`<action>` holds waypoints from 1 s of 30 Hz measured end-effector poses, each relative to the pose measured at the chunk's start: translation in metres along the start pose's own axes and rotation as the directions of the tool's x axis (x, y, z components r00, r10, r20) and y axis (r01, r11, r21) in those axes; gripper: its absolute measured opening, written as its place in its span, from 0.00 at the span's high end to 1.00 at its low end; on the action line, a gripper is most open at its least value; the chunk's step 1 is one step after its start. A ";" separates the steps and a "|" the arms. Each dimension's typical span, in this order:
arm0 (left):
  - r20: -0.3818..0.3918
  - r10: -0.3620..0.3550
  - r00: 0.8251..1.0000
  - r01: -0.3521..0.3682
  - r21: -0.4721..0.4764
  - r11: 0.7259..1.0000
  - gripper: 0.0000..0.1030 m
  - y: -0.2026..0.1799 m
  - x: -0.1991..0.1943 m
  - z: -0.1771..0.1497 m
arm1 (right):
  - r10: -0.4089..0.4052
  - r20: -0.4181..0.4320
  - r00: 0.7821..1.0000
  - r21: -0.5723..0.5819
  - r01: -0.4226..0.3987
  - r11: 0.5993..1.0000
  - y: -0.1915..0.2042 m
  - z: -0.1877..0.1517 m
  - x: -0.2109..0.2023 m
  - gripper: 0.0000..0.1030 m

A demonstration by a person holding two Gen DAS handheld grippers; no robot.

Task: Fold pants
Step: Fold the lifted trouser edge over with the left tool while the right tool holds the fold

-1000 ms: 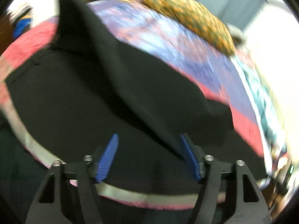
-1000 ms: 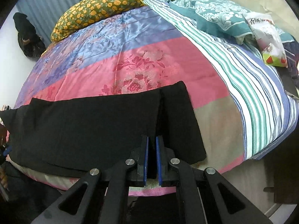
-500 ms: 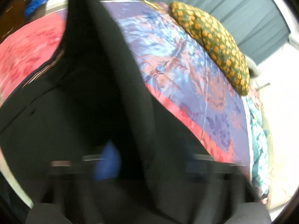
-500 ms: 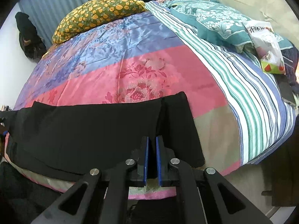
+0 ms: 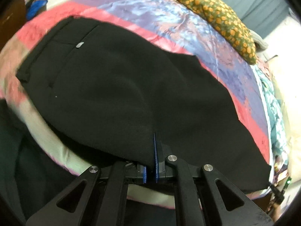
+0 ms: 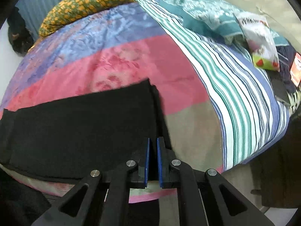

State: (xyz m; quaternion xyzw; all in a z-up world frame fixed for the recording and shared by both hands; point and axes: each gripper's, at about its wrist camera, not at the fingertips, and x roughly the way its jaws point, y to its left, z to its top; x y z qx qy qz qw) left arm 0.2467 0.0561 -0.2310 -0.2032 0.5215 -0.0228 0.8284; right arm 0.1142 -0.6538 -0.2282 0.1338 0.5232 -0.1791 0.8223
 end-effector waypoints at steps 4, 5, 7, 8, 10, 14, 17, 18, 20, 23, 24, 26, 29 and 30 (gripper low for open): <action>0.035 0.008 0.999 -0.010 0.057 0.998 0.96 -0.016 -0.013 -0.001 | -0.023 0.015 1.000 -0.014 0.023 1.000 -0.003 0.002 -0.004 0.92; 0.038 0.008 0.999 -0.010 0.061 0.998 0.96 -0.016 -0.017 -0.004 | -0.032 0.018 0.999 -0.025 0.033 0.999 -0.002 0.002 -0.006 0.92; 0.042 0.009 0.999 -0.011 0.055 0.998 0.96 -0.016 -0.021 -0.008 | -0.040 0.021 0.999 -0.030 0.041 0.999 0.000 0.000 -0.008 0.92; 0.043 0.016 0.999 -0.018 0.052 0.998 0.96 -0.014 -0.020 -0.011 | -0.042 0.017 0.999 -0.025 0.042 0.999 0.000 0.000 -0.008 0.92; 0.037 0.041 0.998 -0.043 0.058 0.997 0.96 -0.009 -0.014 -0.008 | -0.046 0.008 0.999 -0.017 0.046 0.999 -0.001 -0.003 -0.007 0.92; 0.018 0.063 0.998 -0.064 0.072 0.995 0.96 -0.008 -0.009 -0.007 | -0.051 -0.007 0.999 -0.003 0.051 0.999 -0.004 -0.005 0.000 0.92; 0.007 0.084 0.996 -0.084 0.088 0.993 0.96 -0.007 -0.004 -0.008 | -0.055 -0.006 0.998 0.004 0.055 0.999 -0.006 -0.005 0.003 0.92; -0.001 0.091 0.996 -0.091 0.089 0.992 0.95 -0.006 0.001 -0.008 | -0.056 -0.005 0.998 0.005 0.056 0.998 -0.005 -0.005 0.003 0.92; -0.029 0.108 0.994 -0.104 0.092 0.990 0.90 -0.002 0.006 -0.010 | -0.062 -0.010 0.998 0.006 0.062 0.998 -0.005 -0.007 0.006 0.92; -0.063 0.123 0.990 -0.118 0.082 0.990 0.72 -0.001 -0.005 -0.012 | -0.086 -0.008 0.996 0.014 0.086 0.996 -0.006 -0.008 0.004 0.74; -0.067 0.145 0.987 -0.139 0.086 0.987 0.58 -0.001 -0.013 -0.014 | -0.107 -0.004 0.994 0.013 0.107 0.994 -0.006 -0.007 0.001 0.51; -0.025 0.161 0.987 -0.158 0.105 0.982 0.42 -0.004 -0.039 -0.024 | -0.196 0.050 0.979 -0.025 0.198 0.980 0.005 -0.009 -0.018 0.34; 0.091 0.163 0.983 -0.177 0.178 0.968 0.29 -0.017 -0.069 -0.031 | -0.259 0.145 0.955 -0.131 0.278 0.952 0.042 -0.009 -0.048 0.34; 0.117 0.160 0.980 -0.181 0.202 0.963 0.27 -0.023 -0.072 -0.029 | -0.251 0.160 0.955 -0.151 0.274 0.950 0.054 -0.010 -0.055 0.34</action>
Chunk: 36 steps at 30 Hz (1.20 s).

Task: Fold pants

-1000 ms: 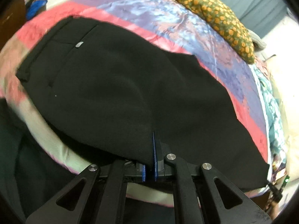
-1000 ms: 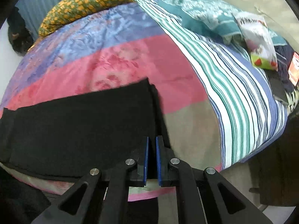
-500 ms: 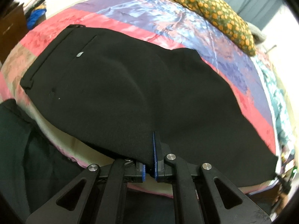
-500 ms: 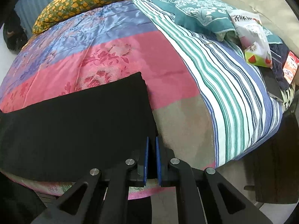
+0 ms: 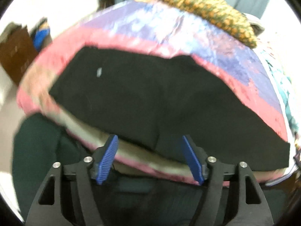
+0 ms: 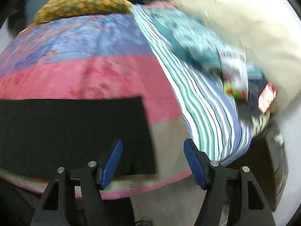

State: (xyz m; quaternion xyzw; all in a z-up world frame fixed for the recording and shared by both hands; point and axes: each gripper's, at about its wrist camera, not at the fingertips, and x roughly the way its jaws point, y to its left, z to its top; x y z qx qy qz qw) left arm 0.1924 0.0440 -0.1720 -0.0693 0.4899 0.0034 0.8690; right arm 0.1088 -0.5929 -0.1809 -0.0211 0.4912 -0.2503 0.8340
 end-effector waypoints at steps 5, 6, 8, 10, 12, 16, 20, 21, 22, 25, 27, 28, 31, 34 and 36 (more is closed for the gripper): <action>0.054 -0.010 0.998 0.006 0.072 0.997 0.27 -0.024 0.015 0.024 | 0.070 0.026 0.997 -0.053 -0.068 0.996 0.055 0.015 -0.028 0.34; 0.058 -0.007 0.998 0.003 0.077 0.997 0.27 -0.026 0.019 0.029 | 0.078 0.028 0.997 -0.055 -0.077 0.996 0.064 0.017 -0.032 0.34; 0.064 -0.006 0.998 0.000 0.089 0.996 0.27 -0.033 0.027 0.037 | 0.075 0.035 0.997 -0.057 -0.073 0.996 0.081 0.020 -0.039 0.34; 0.069 0.002 0.998 -0.009 0.098 0.995 0.27 -0.037 0.033 0.042 | 0.076 0.045 0.996 -0.055 -0.073 0.996 0.090 0.023 -0.043 0.34; 0.073 0.006 0.997 -0.014 0.111 0.994 0.27 -0.041 0.039 0.044 | 0.068 0.054 0.996 -0.048 -0.065 0.997 0.100 0.026 -0.046 0.34; 0.075 0.030 0.997 -0.040 0.144 0.989 0.27 -0.045 0.046 0.043 | 0.060 0.067 0.996 -0.053 -0.056 0.997 0.109 0.030 -0.052 0.34; 0.072 0.053 0.996 -0.065 0.163 0.985 0.27 -0.045 0.054 0.042 | 0.042 0.081 0.996 -0.076 -0.036 0.996 0.116 0.035 -0.056 0.34; 0.072 0.058 0.996 -0.070 0.167 0.984 0.27 -0.046 0.055 0.042 | 0.036 0.085 0.996 -0.085 -0.028 0.996 0.117 0.036 -0.057 0.34; 0.072 0.063 0.995 -0.075 0.172 0.982 0.27 -0.046 0.057 0.042 | 0.032 0.086 0.996 -0.089 -0.025 0.996 0.118 0.037 -0.057 0.34; 0.080 0.082 0.993 -0.096 0.190 0.977 0.27 -0.048 0.060 0.043 | 0.028 0.086 0.996 -0.094 -0.020 0.995 0.119 0.038 -0.057 0.34; 0.089 0.101 0.991 -0.117 0.206 0.972 0.27 -0.049 0.064 0.044 | 0.029 0.085 0.996 -0.094 -0.021 0.995 0.119 0.039 -0.057 0.34; 0.093 0.108 0.990 -0.126 0.211 0.969 0.27 -0.049 0.066 0.045 | 0.030 0.085 0.996 -0.094 -0.022 0.995 0.119 0.038 -0.057 0.34; 0.093 0.157 0.983 -0.175 0.235 0.956 0.27 -0.045 0.086 0.049 | 0.062 0.087 0.994 -0.092 -0.054 0.994 0.123 0.039 -0.056 0.34; 0.084 0.219 0.972 -0.233 0.222 0.947 0.27 -0.034 0.112 0.053 | 0.214 0.088 0.973 -0.051 -0.210 0.976 0.126 0.035 -0.047 0.30; 0.082 0.215 0.973 -0.227 0.190 0.955 0.24 -0.023 0.124 0.057 | 0.294 0.071 0.953 -0.018 -0.293 0.956 0.130 0.029 -0.033 0.30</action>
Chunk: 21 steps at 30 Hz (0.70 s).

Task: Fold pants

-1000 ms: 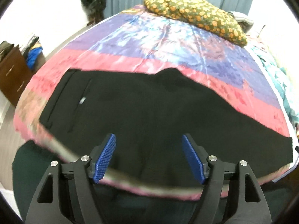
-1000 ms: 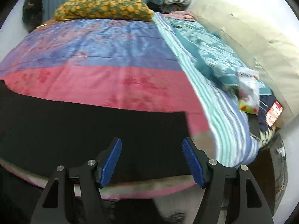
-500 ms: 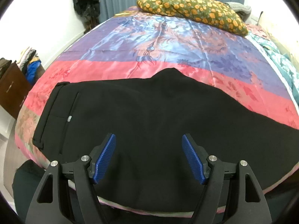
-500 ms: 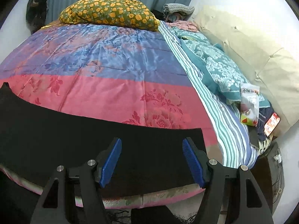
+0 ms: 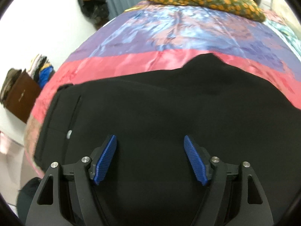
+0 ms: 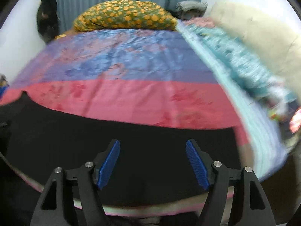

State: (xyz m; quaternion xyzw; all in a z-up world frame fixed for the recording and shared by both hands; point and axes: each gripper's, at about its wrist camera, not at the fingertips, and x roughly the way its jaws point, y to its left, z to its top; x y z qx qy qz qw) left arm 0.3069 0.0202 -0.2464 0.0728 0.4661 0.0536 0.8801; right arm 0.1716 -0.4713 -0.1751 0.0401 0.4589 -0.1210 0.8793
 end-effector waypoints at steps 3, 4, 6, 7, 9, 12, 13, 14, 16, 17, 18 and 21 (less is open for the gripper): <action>-0.009 -0.001 1.000 0.001 -0.029 1.000 0.23 0.005 0.006 0.004 | 0.065 -0.063 0.996 0.075 -0.060 0.995 -0.006 -0.013 0.034 0.30; -0.017 0.007 1.000 -0.007 -0.022 1.000 0.23 0.004 0.005 0.005 | 0.076 -0.084 0.994 0.103 -0.068 0.992 -0.009 -0.017 0.044 0.30; -0.037 0.022 0.999 -0.022 0.002 1.000 0.24 0.001 0.000 0.006 | 0.077 -0.149 0.986 0.173 -0.051 0.984 -0.019 -0.028 0.064 0.30; -0.044 0.024 0.999 -0.023 0.015 1.000 0.24 0.000 -0.004 0.007 | 0.082 -0.152 0.985 0.211 -0.049 0.976 -0.024 -0.033 0.066 0.30; -0.028 0.021 0.999 -0.020 0.030 0.999 0.24 -0.002 -0.017 0.009 | 0.085 -0.109 0.990 0.240 -0.057 0.969 -0.028 -0.037 0.058 0.30; 0.008 0.026 1.000 -0.027 0.056 0.998 0.22 -0.006 -0.035 0.010 | 0.070 -0.042 0.997 0.246 -0.058 0.968 -0.031 -0.040 0.040 0.30; 0.014 0.030 0.999 -0.031 0.061 0.998 0.22 -0.008 -0.039 0.010 | 0.069 -0.025 0.997 0.250 -0.060 0.966 -0.032 -0.039 0.036 0.30; 0.018 0.030 0.999 -0.031 0.062 0.998 0.22 -0.010 -0.044 0.011 | 0.066 -0.007 0.998 0.253 -0.062 0.966 -0.032 -0.038 0.032 0.30; 0.018 0.022 1.000 -0.023 0.056 0.998 0.22 -0.012 -0.051 0.013 | 0.051 0.014 0.999 0.254 -0.053 0.966 -0.032 -0.036 0.026 0.30; 0.018 0.020 1.000 -0.021 0.054 0.998 0.22 -0.014 -0.053 0.014 | 0.045 0.018 0.999 0.255 -0.049 0.966 -0.032 -0.037 0.025 0.30; 0.020 0.017 1.000 -0.018 0.053 0.998 0.22 -0.015 -0.056 0.015 | 0.042 0.021 0.999 0.257 -0.046 0.965 -0.028 -0.037 0.023 0.30; 0.031 0.017 0.999 -0.019 0.057 0.998 0.22 -0.017 -0.062 0.018 | 0.037 0.030 0.999 0.266 -0.043 0.963 -0.027 -0.038 0.021 0.30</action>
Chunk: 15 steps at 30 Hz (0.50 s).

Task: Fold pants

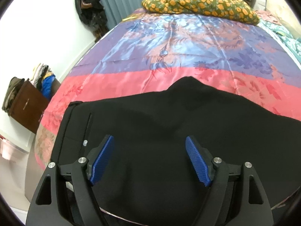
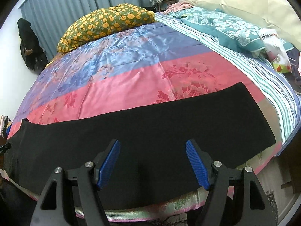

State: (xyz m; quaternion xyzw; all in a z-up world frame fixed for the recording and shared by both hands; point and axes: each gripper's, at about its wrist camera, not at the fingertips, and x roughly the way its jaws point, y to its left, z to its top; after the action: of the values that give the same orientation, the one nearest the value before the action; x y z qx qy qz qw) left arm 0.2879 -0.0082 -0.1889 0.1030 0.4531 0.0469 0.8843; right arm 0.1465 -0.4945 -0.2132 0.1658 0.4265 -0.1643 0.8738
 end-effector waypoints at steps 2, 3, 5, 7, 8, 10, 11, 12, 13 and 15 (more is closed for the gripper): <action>0.004 0.003 1.000 -0.003 -0.001 1.000 0.22 -0.001 -0.004 0.001 | -0.001 0.007 1.000 0.002 0.001 1.000 -0.001 -0.002 -0.002 0.30; 0.006 0.003 1.000 -0.003 -0.002 1.000 0.22 -0.001 -0.005 0.002 | -0.004 0.012 1.000 0.001 0.004 1.000 -0.001 -0.003 -0.004 0.30; 0.009 0.002 1.000 -0.002 -0.005 1.000 0.22 -0.001 -0.008 0.002 | -0.005 0.021 1.000 0.000 0.005 1.000 -0.001 -0.005 -0.007 0.30; 0.015 0.006 1.000 -0.005 -0.006 1.000 0.22 -0.001 -0.012 0.004 | -0.005 0.029 1.000 0.004 0.005 1.000 -0.002 -0.005 -0.009 0.30; 0.018 0.005 1.000 -0.005 -0.006 1.000 0.22 -0.001 -0.013 0.004 | -0.004 0.030 1.000 0.007 0.004 1.000 -0.003 -0.006 -0.010 0.30; 0.023 0.006 1.000 -0.006 -0.007 1.000 0.22 -0.001 -0.016 0.006 | -0.005 0.033 0.999 0.014 0.004 1.000 -0.004 -0.007 -0.012 0.29; 0.025 0.006 1.000 -0.006 -0.007 1.000 0.22 -0.002 -0.017 0.006 | -0.004 0.034 0.999 0.017 0.003 1.000 -0.005 -0.007 -0.012 0.29; 0.028 0.006 1.000 -0.005 -0.008 1.000 0.22 -0.002 -0.019 0.006 | -0.002 0.035 0.999 0.020 0.002 1.000 -0.006 -0.007 -0.013 0.29; 0.031 0.006 0.999 -0.005 -0.008 1.000 0.22 -0.002 -0.020 0.007 | -0.002 0.036 0.999 0.020 0.002 1.000 -0.006 -0.008 -0.013 0.29; 0.036 0.008 0.999 -0.008 -0.007 1.000 0.22 -0.004 -0.022 0.008 | -0.001 0.039 0.999 0.020 0.000 1.000 -0.006 -0.008 -0.014 0.29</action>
State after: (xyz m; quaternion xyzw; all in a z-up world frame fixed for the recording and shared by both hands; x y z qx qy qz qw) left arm 0.2815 -0.0167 -0.1683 0.1023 0.4367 0.0501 0.8924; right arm 0.1304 -0.4944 -0.2079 0.1711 0.4077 -0.1720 0.8803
